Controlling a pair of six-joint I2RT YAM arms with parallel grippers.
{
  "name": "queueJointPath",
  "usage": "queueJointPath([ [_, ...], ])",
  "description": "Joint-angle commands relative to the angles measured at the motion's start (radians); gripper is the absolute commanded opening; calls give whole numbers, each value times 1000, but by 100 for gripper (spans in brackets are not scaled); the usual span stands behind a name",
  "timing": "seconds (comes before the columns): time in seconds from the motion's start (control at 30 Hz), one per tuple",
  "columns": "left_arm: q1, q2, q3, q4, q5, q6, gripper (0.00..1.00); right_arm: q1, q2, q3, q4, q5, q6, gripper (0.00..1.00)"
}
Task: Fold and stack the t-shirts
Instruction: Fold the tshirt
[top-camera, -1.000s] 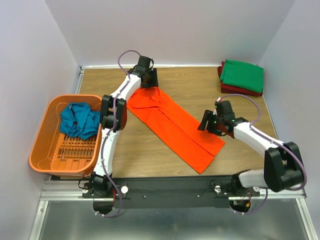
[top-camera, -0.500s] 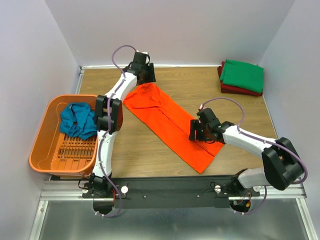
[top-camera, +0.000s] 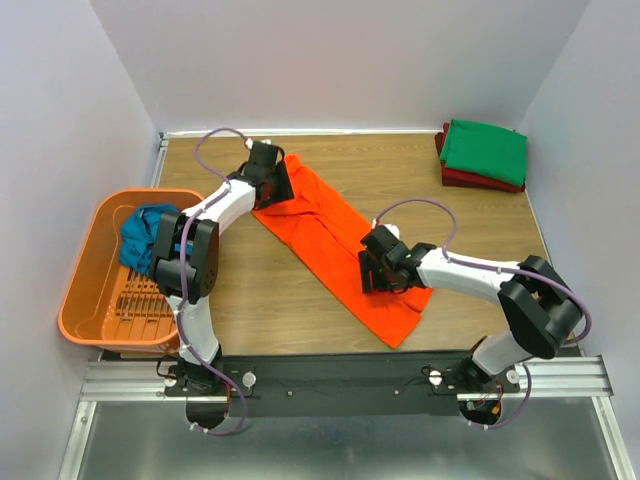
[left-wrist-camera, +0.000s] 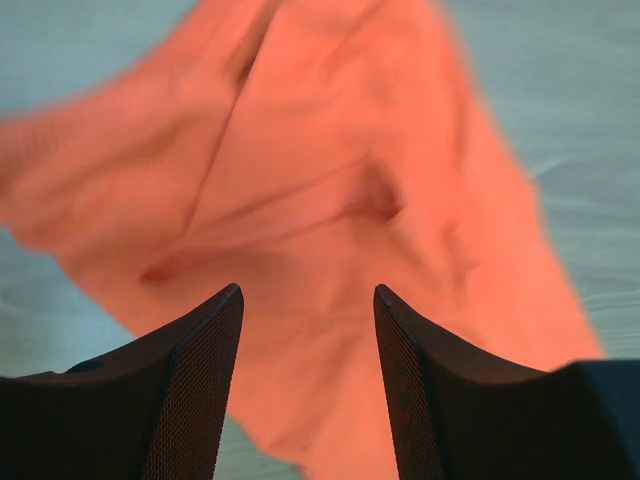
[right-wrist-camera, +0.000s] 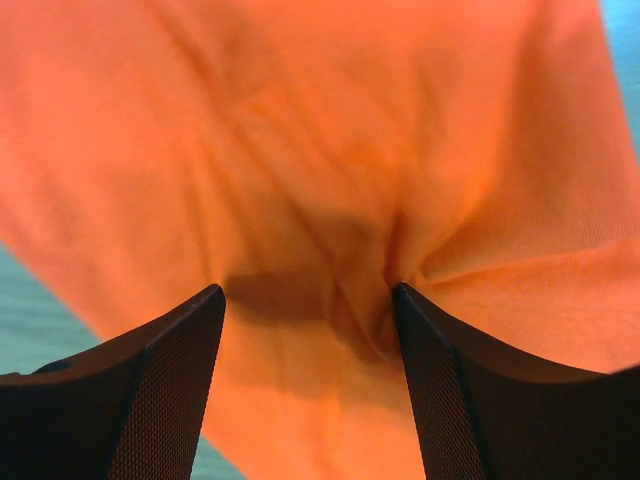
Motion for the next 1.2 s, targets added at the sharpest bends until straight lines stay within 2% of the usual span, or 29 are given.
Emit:
queueJointPath([
  [0.0, -7, -16, -57, 33, -59, -39, 63, 76, 60, 1, -43, -147, 121, 75],
  [0.1, -7, 33, -6, 6, -82, -38, 63, 91, 67, 27, 14, -226, 167, 76],
  [0.2, -7, 131, 112, -53, -91, -18, 63, 94, 67, 73, 40, -252, 220, 76],
  [0.37, -7, 303, 313, -128, -87, -2, 63, 94, 22, 111, 85, -256, 325, 77],
  [0.43, -9, 396, 375, -160, -65, 7, 62, 94, -19, 123, 92, -213, 364, 79],
  [0.5, -9, 426, 397, -165, -45, 5, 62, 93, -51, 131, 91, -130, 365, 80],
  [0.53, -9, 440, 408, -165, -18, 7, 61, 91, -67, 131, 91, -105, 360, 84],
  [0.6, -9, 480, 457, -182, -5, 10, 61, 90, -97, 145, 88, -35, 322, 85],
  [0.8, -10, 604, 681, -270, 13, 73, 61, 39, -117, 122, 48, 83, 230, 89],
  [1.0, -13, 736, 935, -335, 102, 163, 62, -11, -111, 12, 46, 91, 223, 89],
  [1.17, -15, 794, 1011, -306, 232, 209, 68, -11, -104, -47, 46, 74, 243, 89],
])
